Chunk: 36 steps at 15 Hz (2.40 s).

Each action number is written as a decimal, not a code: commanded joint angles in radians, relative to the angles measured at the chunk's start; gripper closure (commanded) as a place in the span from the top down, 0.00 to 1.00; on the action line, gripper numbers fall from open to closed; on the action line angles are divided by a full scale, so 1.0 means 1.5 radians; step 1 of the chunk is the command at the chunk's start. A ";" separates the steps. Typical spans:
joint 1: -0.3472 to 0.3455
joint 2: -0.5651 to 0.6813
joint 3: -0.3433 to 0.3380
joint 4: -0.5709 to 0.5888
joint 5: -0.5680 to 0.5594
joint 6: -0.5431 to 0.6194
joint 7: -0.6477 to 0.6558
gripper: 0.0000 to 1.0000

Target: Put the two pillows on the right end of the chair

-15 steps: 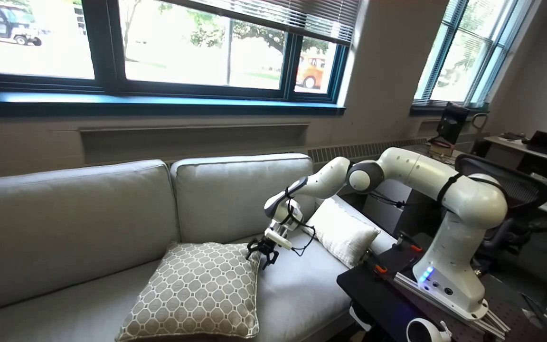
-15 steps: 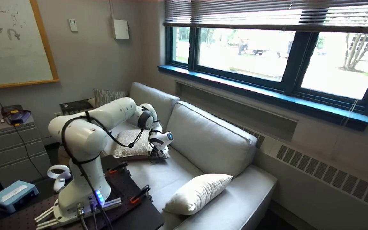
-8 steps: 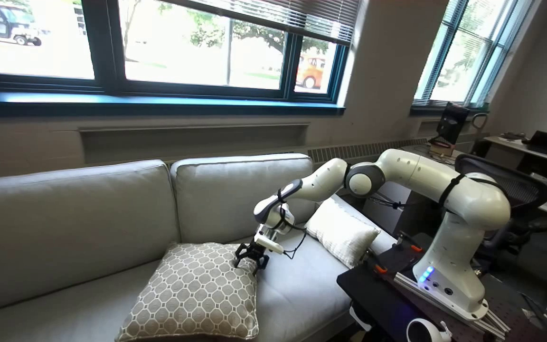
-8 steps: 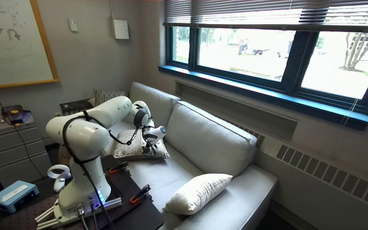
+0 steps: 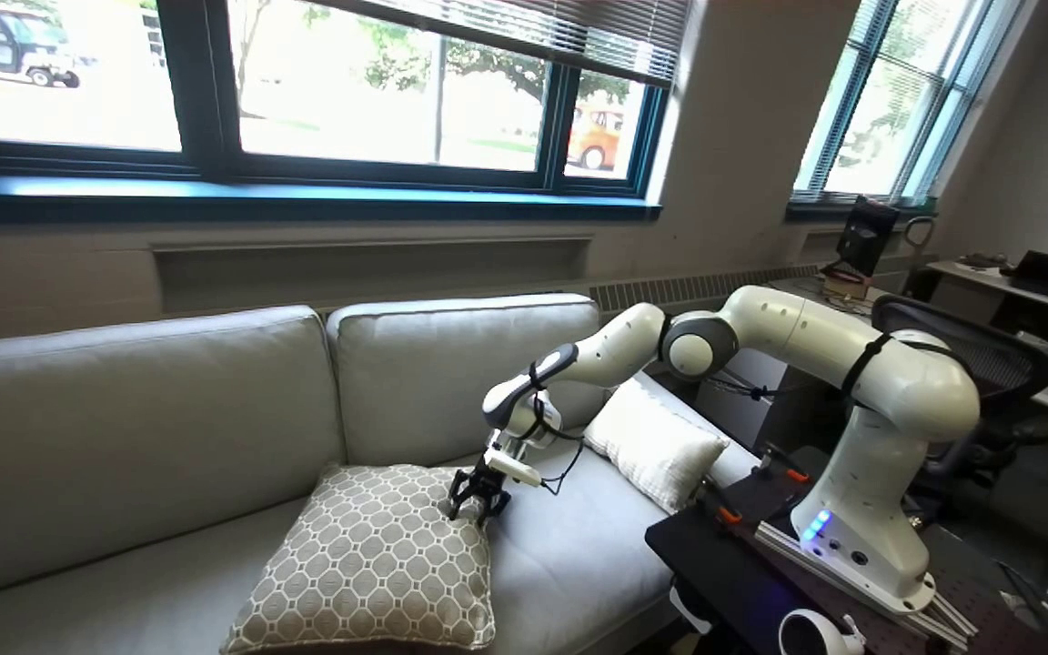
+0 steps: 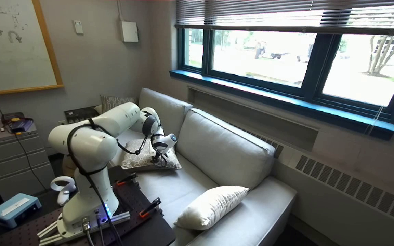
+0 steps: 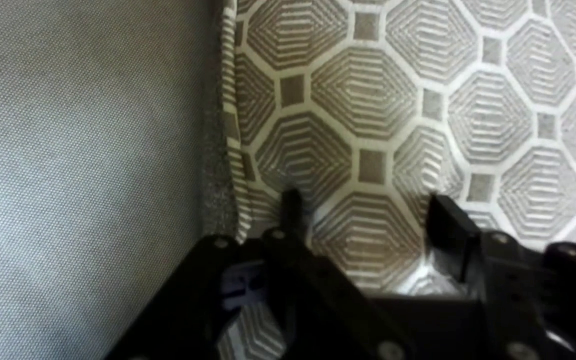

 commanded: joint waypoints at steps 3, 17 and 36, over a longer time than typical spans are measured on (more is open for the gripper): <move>-0.025 -0.001 0.038 0.003 -0.053 0.004 0.015 0.21; -0.120 -0.027 0.067 -0.053 -0.086 0.011 -0.128 0.04; -0.419 -0.278 0.575 -0.559 0.289 0.676 -0.729 0.28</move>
